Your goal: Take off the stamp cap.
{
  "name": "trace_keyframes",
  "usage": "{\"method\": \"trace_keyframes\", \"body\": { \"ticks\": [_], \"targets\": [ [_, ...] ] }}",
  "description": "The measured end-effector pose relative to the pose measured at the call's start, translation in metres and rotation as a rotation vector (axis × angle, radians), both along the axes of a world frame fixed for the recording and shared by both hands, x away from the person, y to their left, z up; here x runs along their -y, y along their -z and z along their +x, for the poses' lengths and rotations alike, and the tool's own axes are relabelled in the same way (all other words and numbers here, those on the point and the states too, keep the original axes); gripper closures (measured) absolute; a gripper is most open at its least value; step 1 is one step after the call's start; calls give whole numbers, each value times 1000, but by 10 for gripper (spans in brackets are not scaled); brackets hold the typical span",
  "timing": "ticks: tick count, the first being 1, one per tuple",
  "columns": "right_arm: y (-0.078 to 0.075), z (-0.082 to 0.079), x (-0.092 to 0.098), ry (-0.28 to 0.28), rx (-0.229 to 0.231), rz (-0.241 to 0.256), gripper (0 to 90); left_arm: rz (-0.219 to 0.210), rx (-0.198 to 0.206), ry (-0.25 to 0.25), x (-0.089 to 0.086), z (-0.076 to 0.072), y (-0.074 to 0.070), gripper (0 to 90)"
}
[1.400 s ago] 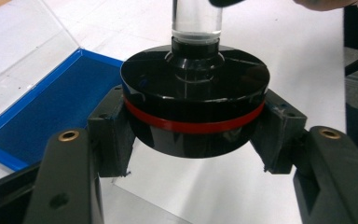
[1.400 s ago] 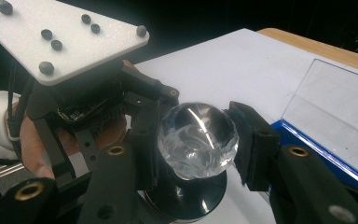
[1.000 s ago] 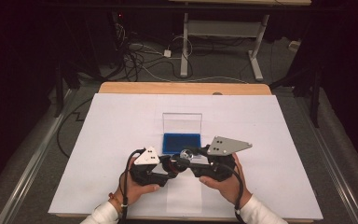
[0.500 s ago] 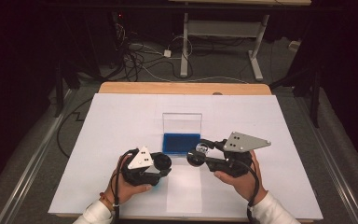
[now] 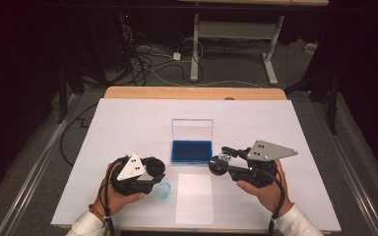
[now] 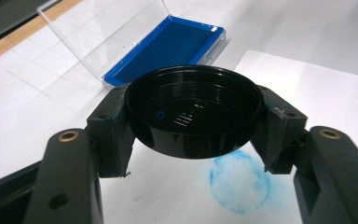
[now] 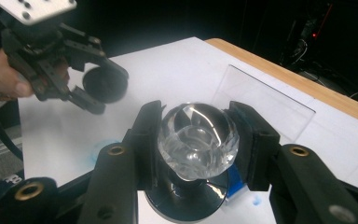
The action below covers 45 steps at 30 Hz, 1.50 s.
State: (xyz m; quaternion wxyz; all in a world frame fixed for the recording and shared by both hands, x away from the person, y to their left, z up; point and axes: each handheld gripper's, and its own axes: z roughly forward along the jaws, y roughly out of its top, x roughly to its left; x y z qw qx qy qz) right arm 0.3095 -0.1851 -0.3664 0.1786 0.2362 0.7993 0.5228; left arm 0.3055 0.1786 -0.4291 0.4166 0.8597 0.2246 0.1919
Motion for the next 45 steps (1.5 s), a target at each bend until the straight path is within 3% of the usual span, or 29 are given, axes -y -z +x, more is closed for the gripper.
{"method": "trace_keyframes", "body": {
  "ticks": [20,32,41,45],
  "targets": [
    [11,-4,16,27,-10,-74,571,17,7,-42,-28,-18,11,365],
    [14,-2,17,38,-27,-90,571,30,-30,-91,-54,-30,26,365],
    [14,1,16,38,-18,-102,571,36,-25,-96,-58,-34,28,365],
    [15,2,13,32,-23,-110,571,39,-41,-96,-58,-33,30,365]
  ]
}}
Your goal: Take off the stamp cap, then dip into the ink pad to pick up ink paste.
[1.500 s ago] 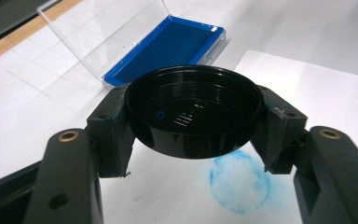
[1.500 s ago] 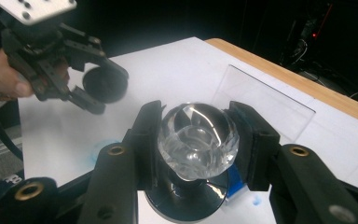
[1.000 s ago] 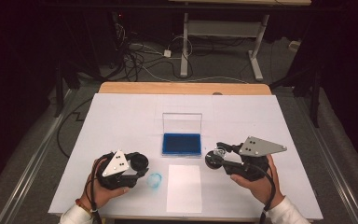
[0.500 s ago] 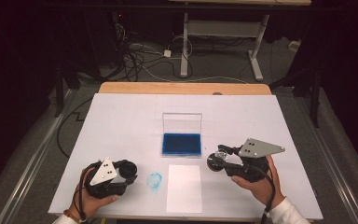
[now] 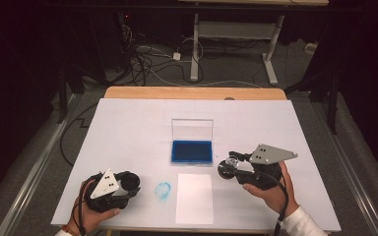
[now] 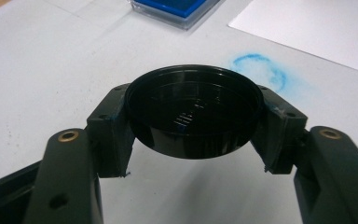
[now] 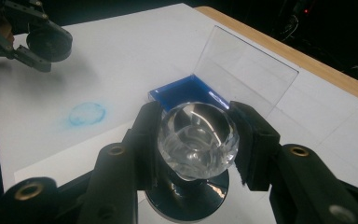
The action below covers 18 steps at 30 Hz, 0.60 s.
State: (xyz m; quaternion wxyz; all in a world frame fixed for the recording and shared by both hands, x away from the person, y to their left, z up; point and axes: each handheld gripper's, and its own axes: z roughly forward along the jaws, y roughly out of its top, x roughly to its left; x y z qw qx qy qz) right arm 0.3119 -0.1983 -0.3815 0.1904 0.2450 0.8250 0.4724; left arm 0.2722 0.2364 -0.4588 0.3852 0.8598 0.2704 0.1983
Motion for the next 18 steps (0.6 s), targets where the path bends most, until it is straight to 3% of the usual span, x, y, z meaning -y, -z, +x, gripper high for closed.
{"method": "trace_keyframes", "body": {
  "ticks": [4,18],
  "targets": [
    [2,2,-3,-12,-19,9,571,3,-2,0,0,1,0,365],
    [-6,10,-14,-17,-5,8,571,-12,9,-42,-11,2,-3,365]
  ]
}}
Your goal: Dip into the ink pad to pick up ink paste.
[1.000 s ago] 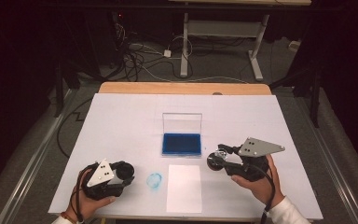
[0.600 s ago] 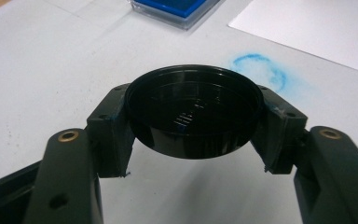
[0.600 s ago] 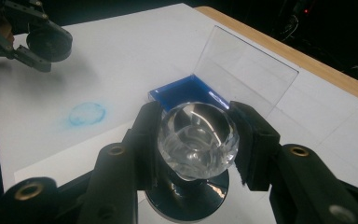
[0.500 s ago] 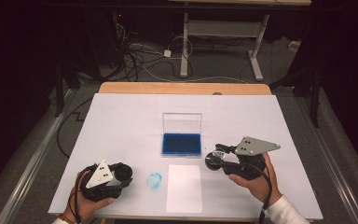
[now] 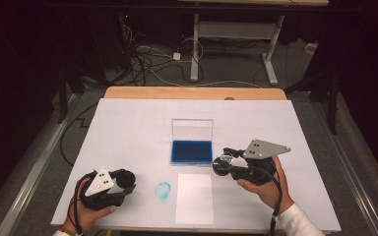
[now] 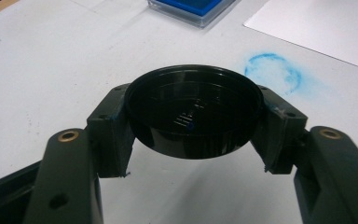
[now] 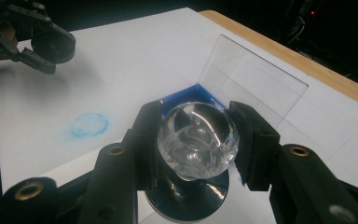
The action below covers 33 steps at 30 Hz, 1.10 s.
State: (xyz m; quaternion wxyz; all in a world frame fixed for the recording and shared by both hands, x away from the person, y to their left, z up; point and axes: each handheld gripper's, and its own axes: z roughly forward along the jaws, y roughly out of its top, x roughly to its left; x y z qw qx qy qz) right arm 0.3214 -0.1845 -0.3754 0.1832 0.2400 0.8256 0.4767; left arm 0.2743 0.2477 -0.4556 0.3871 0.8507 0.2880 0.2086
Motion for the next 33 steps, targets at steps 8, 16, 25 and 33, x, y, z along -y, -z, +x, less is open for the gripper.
{"method": "trace_keyframes", "body": {
  "ticks": [8,16,25,33],
  "targets": [
    [-11,18,-24,-33,2,6,571,2,-1,-2,0,0,0,365],
    [-17,39,-52,-42,3,-43,571,2,-8,-11,-1,1,1,365],
    [-13,60,-74,-52,-30,-64,571,11,-15,-11,-1,2,3,365],
    [4,73,-98,-57,-52,-103,570,10,-11,-4,-1,2,3,365]
  ]
}}
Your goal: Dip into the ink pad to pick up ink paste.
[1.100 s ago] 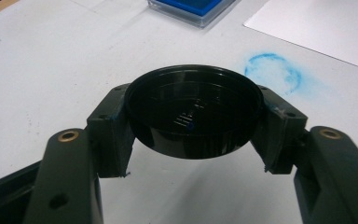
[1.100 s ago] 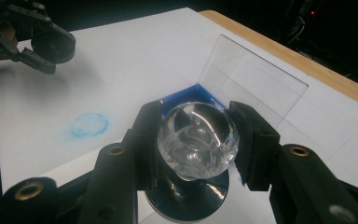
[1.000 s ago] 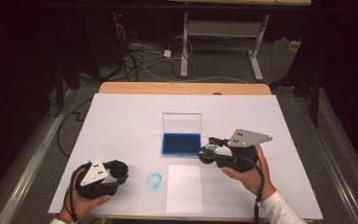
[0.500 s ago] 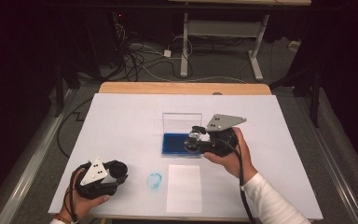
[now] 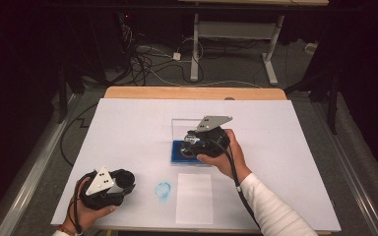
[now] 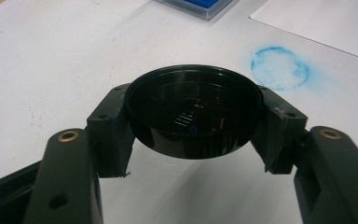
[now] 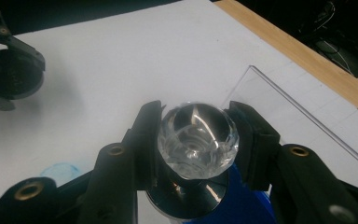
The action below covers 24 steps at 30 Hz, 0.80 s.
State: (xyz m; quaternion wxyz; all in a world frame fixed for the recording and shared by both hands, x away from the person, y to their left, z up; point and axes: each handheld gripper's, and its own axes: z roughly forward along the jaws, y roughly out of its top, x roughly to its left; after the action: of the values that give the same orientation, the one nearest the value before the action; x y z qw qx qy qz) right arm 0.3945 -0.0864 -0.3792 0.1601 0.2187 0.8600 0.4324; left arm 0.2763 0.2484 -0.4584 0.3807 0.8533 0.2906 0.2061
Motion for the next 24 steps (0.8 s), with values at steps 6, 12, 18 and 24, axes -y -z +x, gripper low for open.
{"method": "trace_keyframes", "body": {
  "ticks": [6,12,18,24],
  "targets": [
    [11,9,-11,-1,-16,-3,570,17,8,2,3,0,1,365],
    [20,16,-16,18,-30,-11,571,28,15,15,4,0,1,365],
    [30,27,-20,46,-35,-21,570,27,16,24,6,0,2,365],
    [36,30,-26,50,-36,-39,570,35,19,29,6,0,3,365]
  ]
}}
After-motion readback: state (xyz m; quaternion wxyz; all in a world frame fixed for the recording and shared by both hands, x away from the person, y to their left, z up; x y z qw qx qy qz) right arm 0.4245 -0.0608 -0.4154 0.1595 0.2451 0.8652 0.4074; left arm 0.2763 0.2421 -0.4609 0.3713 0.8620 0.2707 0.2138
